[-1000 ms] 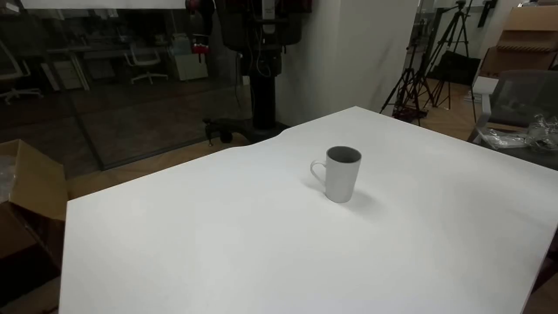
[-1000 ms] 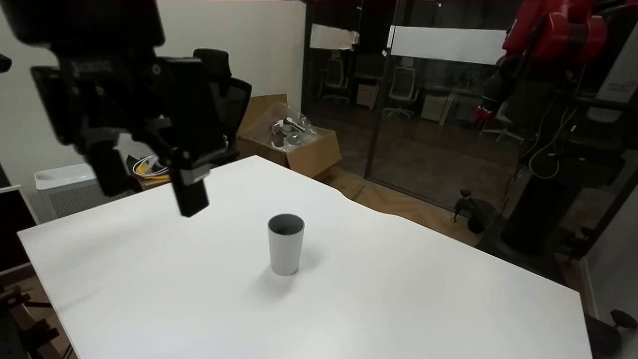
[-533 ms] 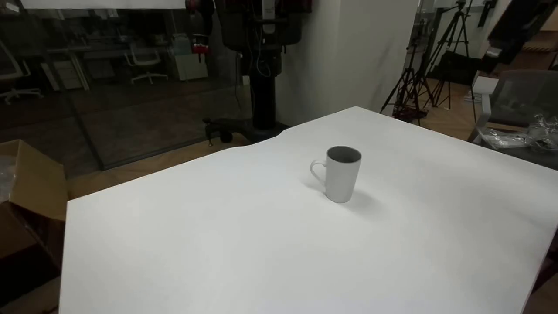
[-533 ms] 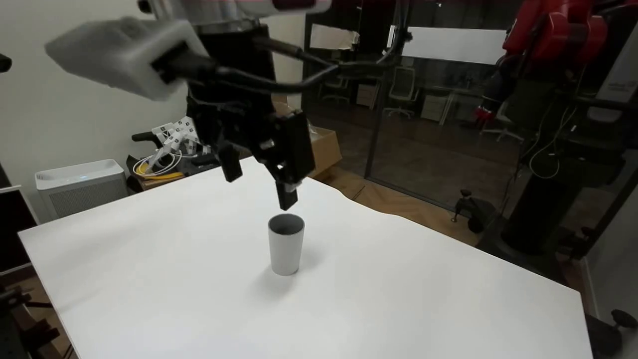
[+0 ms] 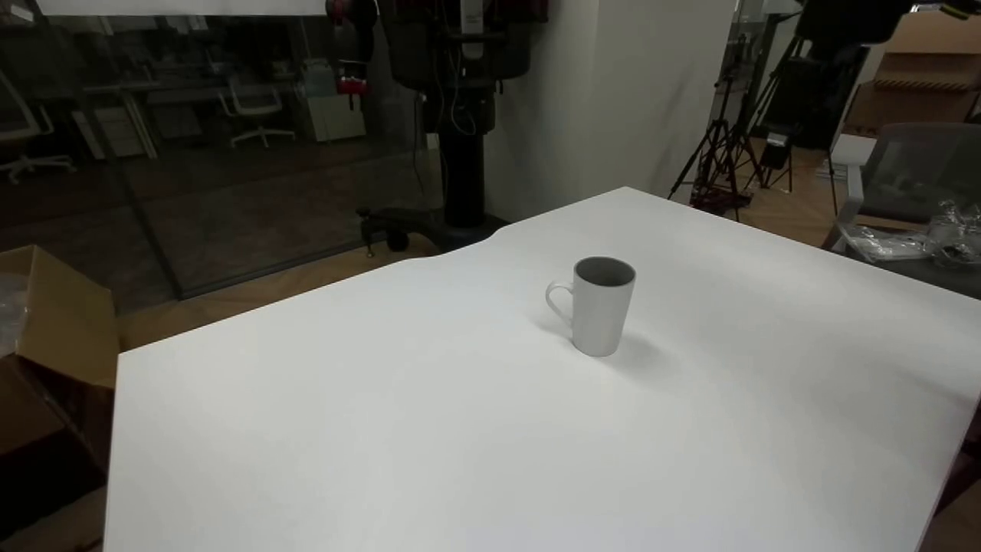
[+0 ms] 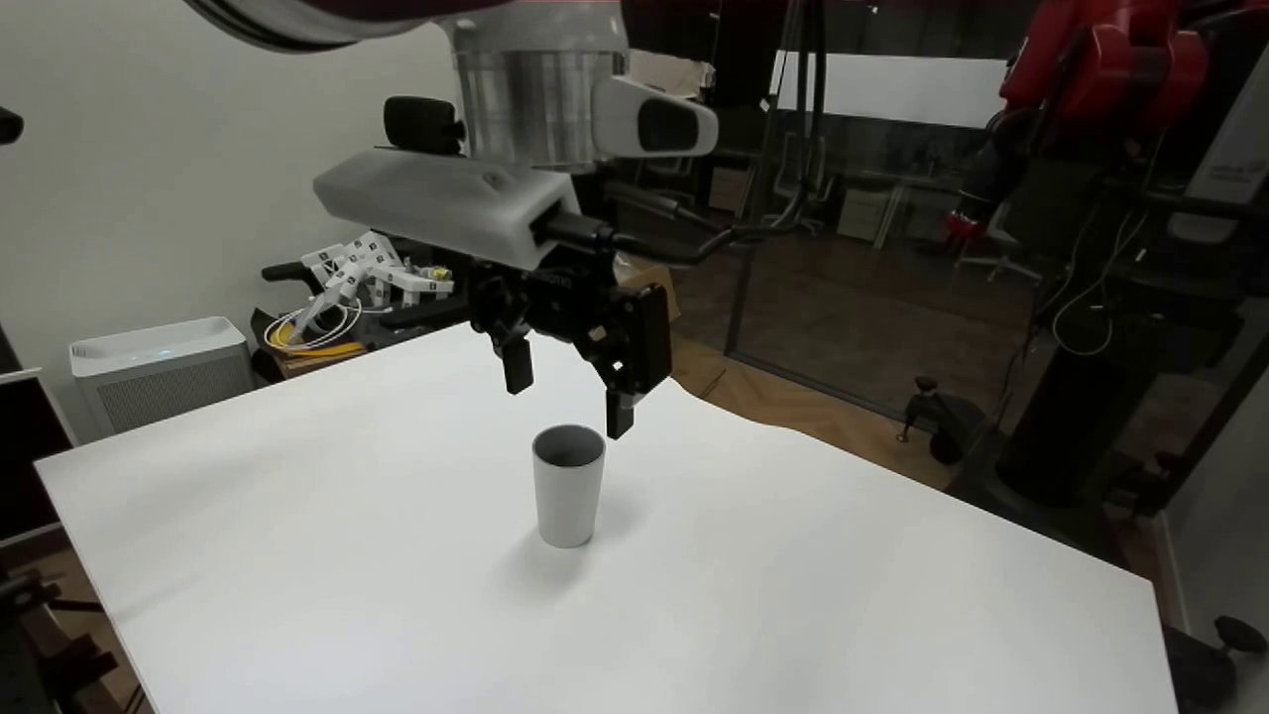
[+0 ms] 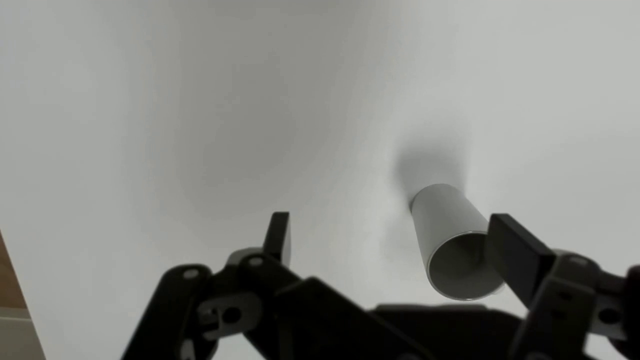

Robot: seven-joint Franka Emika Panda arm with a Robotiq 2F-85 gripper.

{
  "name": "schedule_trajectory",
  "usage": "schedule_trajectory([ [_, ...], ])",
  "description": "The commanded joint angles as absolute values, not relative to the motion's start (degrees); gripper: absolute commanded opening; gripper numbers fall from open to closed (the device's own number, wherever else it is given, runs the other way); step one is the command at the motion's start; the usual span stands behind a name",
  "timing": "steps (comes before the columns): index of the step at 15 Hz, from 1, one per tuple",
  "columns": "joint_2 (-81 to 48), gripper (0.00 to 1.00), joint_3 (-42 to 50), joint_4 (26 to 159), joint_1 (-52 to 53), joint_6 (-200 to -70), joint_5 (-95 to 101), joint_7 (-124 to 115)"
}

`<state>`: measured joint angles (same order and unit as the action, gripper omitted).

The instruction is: Move the mug to the left

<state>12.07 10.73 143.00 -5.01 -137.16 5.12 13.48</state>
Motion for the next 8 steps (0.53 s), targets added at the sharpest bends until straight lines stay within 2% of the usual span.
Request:
schedule_trajectory([
  [1,11.4,1.00,9.6,142.5,-5.6,-137.5,5.4,12.9],
  [8,-9.3,1.00,5.4,124.0,-3.9,-135.4,7.0,12.1],
])
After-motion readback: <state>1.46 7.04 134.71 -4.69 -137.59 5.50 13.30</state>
